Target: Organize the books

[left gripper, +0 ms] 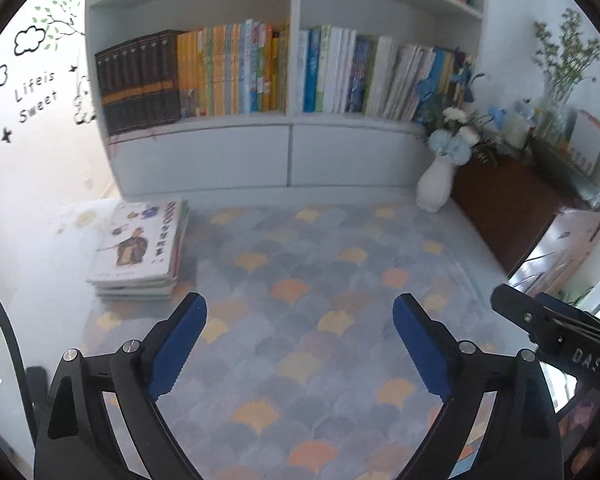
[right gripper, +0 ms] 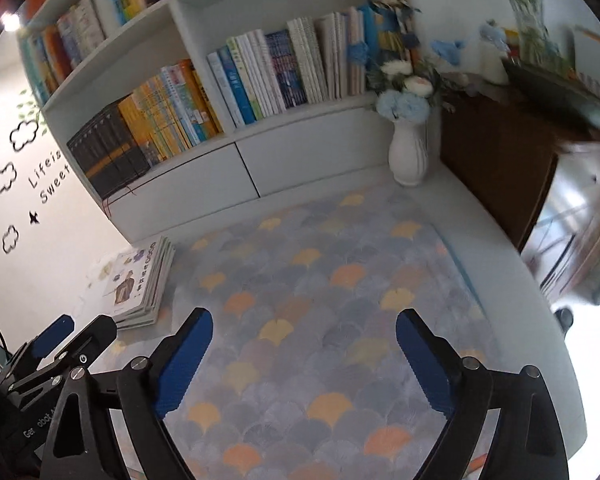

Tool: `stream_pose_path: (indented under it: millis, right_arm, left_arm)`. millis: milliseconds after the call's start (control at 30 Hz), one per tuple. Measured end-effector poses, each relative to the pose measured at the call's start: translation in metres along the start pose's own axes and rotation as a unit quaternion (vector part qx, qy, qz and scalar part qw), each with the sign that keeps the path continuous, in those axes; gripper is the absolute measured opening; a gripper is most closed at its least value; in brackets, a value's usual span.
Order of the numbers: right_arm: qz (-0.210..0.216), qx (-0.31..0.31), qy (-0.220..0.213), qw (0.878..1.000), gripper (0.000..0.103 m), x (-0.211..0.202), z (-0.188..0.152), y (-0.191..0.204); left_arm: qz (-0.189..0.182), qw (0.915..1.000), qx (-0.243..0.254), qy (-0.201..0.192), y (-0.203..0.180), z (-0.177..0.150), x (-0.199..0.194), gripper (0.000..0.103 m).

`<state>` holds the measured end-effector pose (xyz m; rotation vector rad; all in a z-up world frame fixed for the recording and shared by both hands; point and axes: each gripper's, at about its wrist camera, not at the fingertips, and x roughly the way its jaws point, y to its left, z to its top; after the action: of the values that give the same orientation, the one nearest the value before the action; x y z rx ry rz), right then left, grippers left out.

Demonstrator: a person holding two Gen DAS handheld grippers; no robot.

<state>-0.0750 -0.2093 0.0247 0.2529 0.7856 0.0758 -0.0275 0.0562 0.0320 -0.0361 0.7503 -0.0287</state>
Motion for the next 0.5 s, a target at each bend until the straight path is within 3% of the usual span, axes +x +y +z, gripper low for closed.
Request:
stream_pose_path:
  millis: [300, 433, 500]
  right_arm:
    - [0.004, -0.039, 0.004, 0.999, 0.092, 0.004, -0.009, 0.015]
    - [0.006, -0.055, 0.02, 0.998, 0.092, 0.013, -0.012, 0.021]
    - [0.004, -0.059, 0.028, 0.998, 0.092, 0.017, -0.013, 0.023]
  left_arm:
    - [0.049, 0.9986, -0.018, 0.007, 0.012, -0.007, -0.004, 0.095]
    - [0.048, 0.9979, -0.033, 0.03, 0.022, -0.008, 0.006, 0.095]
    - [0.03, 0.9977, -0.041, 0.044, 0.025, -0.009, 0.012, 0.095]
